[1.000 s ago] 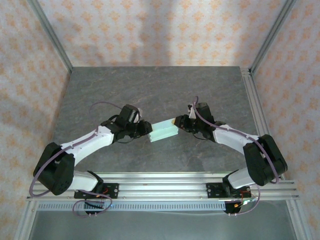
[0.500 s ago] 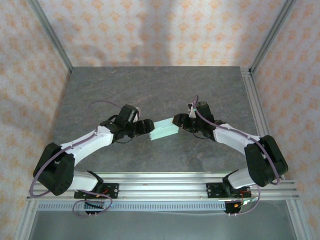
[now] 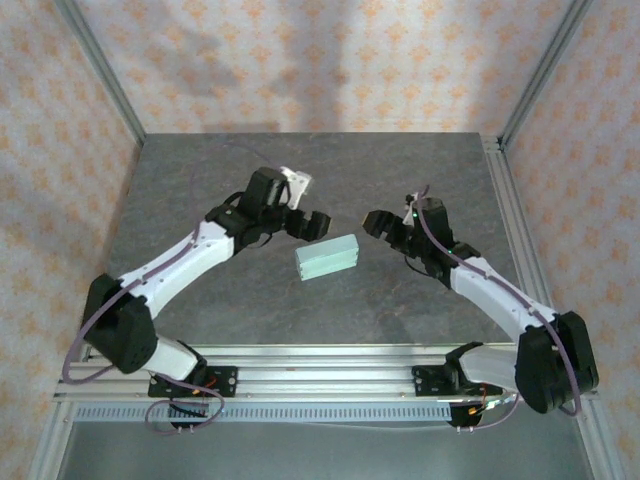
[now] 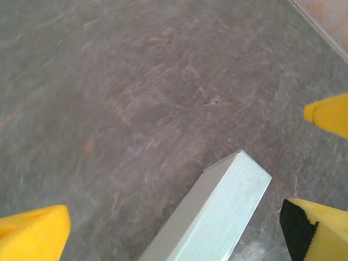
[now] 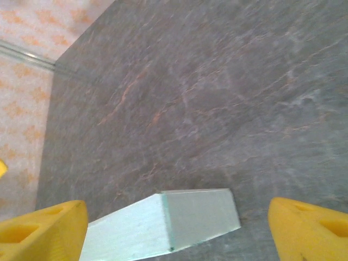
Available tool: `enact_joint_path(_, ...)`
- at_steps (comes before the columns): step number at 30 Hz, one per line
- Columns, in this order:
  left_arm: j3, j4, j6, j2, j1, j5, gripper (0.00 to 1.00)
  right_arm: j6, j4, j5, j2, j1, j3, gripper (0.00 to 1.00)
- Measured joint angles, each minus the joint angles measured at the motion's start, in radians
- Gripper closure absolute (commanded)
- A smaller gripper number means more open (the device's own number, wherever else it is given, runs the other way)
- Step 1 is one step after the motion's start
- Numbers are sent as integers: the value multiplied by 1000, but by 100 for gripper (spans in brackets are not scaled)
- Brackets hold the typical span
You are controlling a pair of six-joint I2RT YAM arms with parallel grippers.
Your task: Fold the paper box
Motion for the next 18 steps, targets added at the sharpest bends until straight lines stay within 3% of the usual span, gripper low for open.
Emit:
enact_joint_path(4, 137, -95, 240, 144, -74, 44, 0, 0, -25, 17, -58, -32, -47, 14)
enact_joint_path(12, 369, -283, 509, 402, -156, 51, 1, -6, -93, 41, -134, -50, -108, 14)
enact_joint_path(13, 389, -307, 532, 423, -157, 39, 3, -8, -101, 44, -145, -51, -111, 14)
enact_joint_path(18, 445, -392, 615, 489, -161, -19, 35, -19, -126, 60, -191, -58, -123, 14)
